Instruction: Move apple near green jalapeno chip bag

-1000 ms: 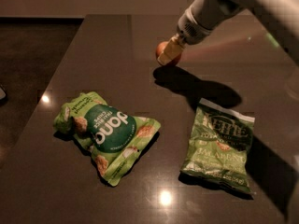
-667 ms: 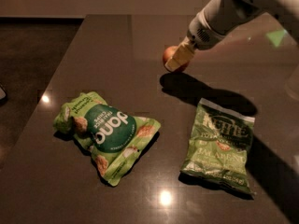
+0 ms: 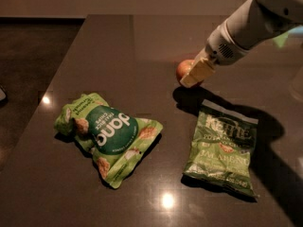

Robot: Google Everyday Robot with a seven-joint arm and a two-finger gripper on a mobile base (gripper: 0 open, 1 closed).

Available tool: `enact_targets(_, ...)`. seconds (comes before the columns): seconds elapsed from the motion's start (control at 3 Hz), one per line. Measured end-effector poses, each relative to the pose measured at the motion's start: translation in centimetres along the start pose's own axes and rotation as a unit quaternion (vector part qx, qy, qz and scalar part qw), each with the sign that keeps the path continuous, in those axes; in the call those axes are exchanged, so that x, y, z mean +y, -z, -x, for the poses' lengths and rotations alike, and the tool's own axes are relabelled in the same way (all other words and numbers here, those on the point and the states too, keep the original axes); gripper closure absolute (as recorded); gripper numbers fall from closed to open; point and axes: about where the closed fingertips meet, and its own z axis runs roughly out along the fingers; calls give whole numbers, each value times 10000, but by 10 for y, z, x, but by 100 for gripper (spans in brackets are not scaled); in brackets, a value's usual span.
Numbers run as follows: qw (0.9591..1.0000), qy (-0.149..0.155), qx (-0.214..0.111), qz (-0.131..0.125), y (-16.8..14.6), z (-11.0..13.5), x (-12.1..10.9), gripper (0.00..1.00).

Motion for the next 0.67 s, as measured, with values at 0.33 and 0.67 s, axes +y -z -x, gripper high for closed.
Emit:
enact_targets(0.33, 10000, 48, 37, 14, 7, -15, 11, 100)
enact_targets(0.67, 9999, 74, 96, 46, 10, -29, 21, 100)
